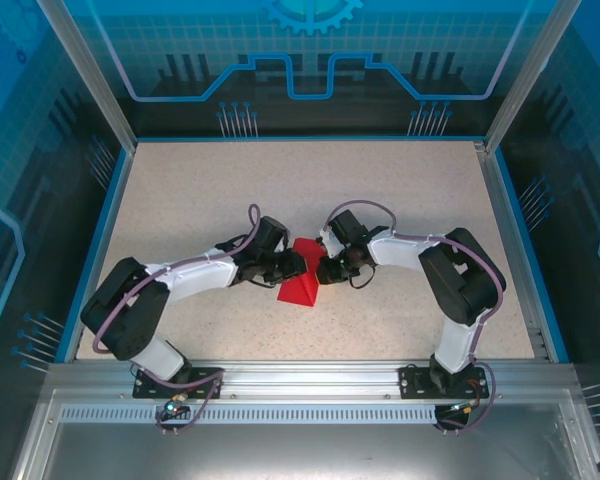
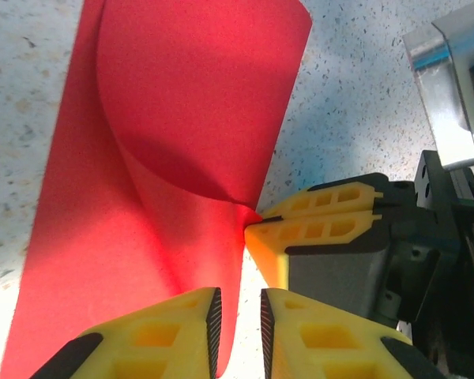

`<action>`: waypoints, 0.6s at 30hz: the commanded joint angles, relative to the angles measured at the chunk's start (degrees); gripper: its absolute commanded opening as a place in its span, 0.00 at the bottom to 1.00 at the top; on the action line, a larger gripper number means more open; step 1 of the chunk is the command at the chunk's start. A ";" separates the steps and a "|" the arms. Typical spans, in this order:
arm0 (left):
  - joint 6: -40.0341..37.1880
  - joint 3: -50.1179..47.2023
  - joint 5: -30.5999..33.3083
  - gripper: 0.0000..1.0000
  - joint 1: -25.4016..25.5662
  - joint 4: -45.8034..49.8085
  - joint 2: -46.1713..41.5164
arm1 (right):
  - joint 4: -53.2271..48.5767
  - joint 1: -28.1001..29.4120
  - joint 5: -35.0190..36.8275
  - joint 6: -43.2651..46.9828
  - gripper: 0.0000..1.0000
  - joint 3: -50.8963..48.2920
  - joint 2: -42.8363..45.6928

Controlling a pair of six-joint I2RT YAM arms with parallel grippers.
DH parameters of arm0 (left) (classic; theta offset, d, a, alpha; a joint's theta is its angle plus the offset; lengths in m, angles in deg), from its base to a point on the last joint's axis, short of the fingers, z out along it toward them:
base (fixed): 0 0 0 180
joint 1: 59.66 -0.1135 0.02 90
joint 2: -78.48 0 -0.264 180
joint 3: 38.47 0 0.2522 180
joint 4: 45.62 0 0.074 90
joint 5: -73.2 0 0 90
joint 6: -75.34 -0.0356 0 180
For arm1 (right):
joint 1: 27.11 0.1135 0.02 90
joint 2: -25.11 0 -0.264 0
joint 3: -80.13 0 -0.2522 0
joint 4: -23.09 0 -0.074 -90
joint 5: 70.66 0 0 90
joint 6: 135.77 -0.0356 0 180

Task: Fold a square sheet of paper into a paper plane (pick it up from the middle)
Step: Fold the triangle a second time at the center of the table.

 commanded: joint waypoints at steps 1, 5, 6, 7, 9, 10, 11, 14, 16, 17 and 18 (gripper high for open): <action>1.35 1.86 -2.76 0.23 0.42 -3.12 2.28 | -0.89 -0.73 0.61 -0.67 0.08 0.70 -1.54; 1.65 2.41 -3.61 0.21 0.47 -4.26 4.32 | -0.87 -0.73 0.63 -0.67 0.08 0.78 -1.68; 1.59 2.39 -3.61 0.21 0.43 -4.42 4.56 | -0.81 -0.78 0.58 -0.66 0.08 0.74 -1.68; 1.55 2.40 -3.61 0.21 0.43 -4.36 4.90 | -0.78 -0.74 0.57 -0.59 0.08 0.77 -1.66; 1.51 2.45 -3.55 0.20 0.43 -4.59 5.40 | -0.76 -0.73 0.48 -0.62 0.08 0.86 -1.81; 1.45 2.43 -3.65 0.20 0.42 -4.75 5.69 | -0.78 -0.72 0.44 -0.61 0.08 0.85 -1.81; 1.35 2.45 -3.70 0.20 0.44 -4.85 5.94 | -0.78 -0.73 0.40 -0.67 0.08 0.90 -1.81; 1.39 2.16 -3.23 0.20 0.46 -4.59 6.59 | -0.80 -0.73 0.40 -0.61 0.08 0.86 -1.99; 1.35 1.87 -2.83 0.20 0.45 -4.66 7.09 | -0.74 -0.73 0.42 -0.67 0.08 0.90 -1.96; 1.30 1.78 -2.74 0.20 0.45 -4.68 7.41 | -0.73 -0.78 0.46 -0.63 0.08 0.95 -2.10; 1.28 1.69 -2.57 0.19 0.48 -4.75 7.71 | -0.83 -0.75 0.32 -0.67 0.08 0.92 -2.09</action>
